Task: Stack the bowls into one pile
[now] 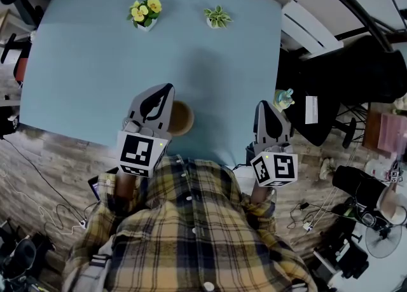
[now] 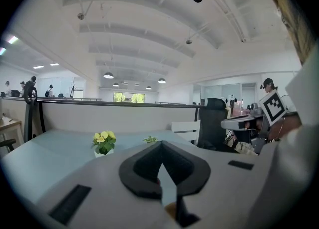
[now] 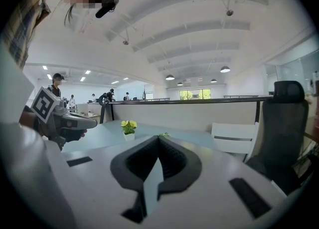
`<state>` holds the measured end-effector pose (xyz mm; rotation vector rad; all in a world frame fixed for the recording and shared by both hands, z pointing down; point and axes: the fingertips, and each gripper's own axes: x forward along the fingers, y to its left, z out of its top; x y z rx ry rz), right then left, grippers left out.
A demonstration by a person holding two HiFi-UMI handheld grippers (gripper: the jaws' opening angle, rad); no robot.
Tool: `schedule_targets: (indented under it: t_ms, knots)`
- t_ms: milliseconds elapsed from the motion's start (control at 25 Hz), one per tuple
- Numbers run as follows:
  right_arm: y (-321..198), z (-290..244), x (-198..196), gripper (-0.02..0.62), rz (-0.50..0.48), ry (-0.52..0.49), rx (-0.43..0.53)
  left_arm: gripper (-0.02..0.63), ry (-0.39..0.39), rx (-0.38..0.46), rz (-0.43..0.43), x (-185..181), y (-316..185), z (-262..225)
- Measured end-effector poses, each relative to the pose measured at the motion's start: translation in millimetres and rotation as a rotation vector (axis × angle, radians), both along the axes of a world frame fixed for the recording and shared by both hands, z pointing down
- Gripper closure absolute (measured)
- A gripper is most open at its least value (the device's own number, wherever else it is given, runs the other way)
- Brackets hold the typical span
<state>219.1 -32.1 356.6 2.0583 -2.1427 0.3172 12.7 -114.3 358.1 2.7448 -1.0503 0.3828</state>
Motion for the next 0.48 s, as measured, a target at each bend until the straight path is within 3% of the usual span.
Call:
schedule_targets:
  t_ms: [480]
  knots:
    - [-3.9, 0.6, -3.7, 0.594, -0.023, 0.017, -0.008, 0.615, 0.002, -0.001, 0.001, 0.3, -0.4, 0.1]
